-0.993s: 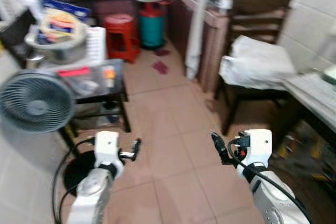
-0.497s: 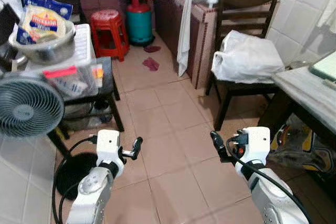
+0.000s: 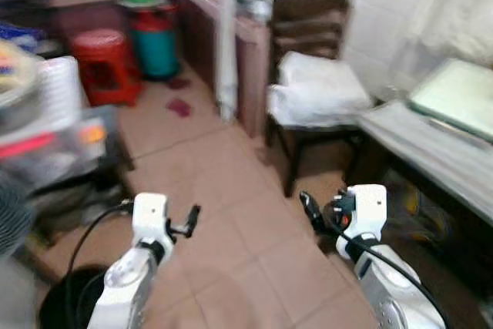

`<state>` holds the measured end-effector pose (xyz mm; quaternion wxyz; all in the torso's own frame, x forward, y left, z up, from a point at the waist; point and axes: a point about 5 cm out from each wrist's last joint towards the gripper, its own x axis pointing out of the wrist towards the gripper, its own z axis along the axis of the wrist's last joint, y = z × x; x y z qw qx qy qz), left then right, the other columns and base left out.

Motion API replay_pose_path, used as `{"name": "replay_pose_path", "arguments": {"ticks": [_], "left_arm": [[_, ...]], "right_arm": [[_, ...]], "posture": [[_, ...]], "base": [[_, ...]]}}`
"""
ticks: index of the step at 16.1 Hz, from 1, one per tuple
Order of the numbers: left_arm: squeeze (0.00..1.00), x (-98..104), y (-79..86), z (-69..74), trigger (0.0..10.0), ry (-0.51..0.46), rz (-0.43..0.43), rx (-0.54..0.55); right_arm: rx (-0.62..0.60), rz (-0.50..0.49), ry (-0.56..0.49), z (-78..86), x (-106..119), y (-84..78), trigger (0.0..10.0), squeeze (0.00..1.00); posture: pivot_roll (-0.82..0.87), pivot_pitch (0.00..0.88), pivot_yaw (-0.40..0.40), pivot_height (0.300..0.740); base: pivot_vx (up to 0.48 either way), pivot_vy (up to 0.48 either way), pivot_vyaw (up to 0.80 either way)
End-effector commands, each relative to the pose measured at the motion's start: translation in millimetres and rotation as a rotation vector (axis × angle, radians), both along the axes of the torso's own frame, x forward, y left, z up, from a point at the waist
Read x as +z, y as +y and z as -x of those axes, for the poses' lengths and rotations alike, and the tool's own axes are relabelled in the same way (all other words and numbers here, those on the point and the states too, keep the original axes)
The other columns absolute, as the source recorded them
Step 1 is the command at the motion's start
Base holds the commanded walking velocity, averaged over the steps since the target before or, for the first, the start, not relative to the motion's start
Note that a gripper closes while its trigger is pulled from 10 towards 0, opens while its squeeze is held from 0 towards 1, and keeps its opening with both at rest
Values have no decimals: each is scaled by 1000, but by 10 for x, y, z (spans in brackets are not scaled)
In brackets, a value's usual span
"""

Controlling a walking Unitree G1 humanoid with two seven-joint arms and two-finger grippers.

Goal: Setting the table

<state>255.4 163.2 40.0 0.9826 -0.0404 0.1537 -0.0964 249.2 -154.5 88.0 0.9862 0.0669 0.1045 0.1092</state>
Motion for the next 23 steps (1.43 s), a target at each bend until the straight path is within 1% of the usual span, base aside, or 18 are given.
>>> {"name": "replay_pose_path", "arguments": {"ticks": [1, 5, 7, 8, 12, 15, 19, 21, 23], "left_arm": [[0, 49, -167, -50, 10000, -18, 17, -52], [0, 33, -168, -47, 10000, -11, 12, -54], [0, 20, -154, -46, 10000, -3, 18, -31], [0, 8, -150, -40, 10000, 2, 40, -5], [0, -9, -136, -39, 10000, 14, 34, -6], [0, -10, -145, -40, 10000, 14, 33, -10], [0, 0, -131, -37, 10000, 12, 28, -12], [0, 1, -134, -41, 10000, 12, 25, -15], [0, 1, -139, -41, 10000, 13, 24, -19]], "right_arm": [[-34, 19, 13, 27, -14, -126, 10000, 0], [-34, 22, 16, 33, -18, -127, 10000, 0], [-32, 18, 13, 33, -17, -125, 10000, 0], [-30, 11, 7, 33, -10, -123, 10000, 0], [-41, 20, 6, 24, -1, -130, 10000, 0], [-52, 76, -9, 0, 9, -120, 10000, 0], [-77, 71, -12, -22, 1, -131, 10000, 0], [-102, 93, -2, -41, -8, -165, 10000, 0], [-96, 88, -2, -39, -8, -156, 10000, 0]], "posture": [[-67, 0, 24, 740], [-67, 0, 23, 740], [-67, 0, 23, 740], [-67, 0, 23, 740], [-67, 0, 21, 740], [-67, 0, 21, 740], [-57, 0, 20, 740], [-57, 0, 22, 740], [-57, 0, 22, 740]], "base": [[352, 0, -769], [341, 0, -769], [131, 0, -756], [0, 0, 0], [0, 0, 0], [0, 0, 0], [0, 260, 0], [0, 347, 0], [0, 433, 0]]}}
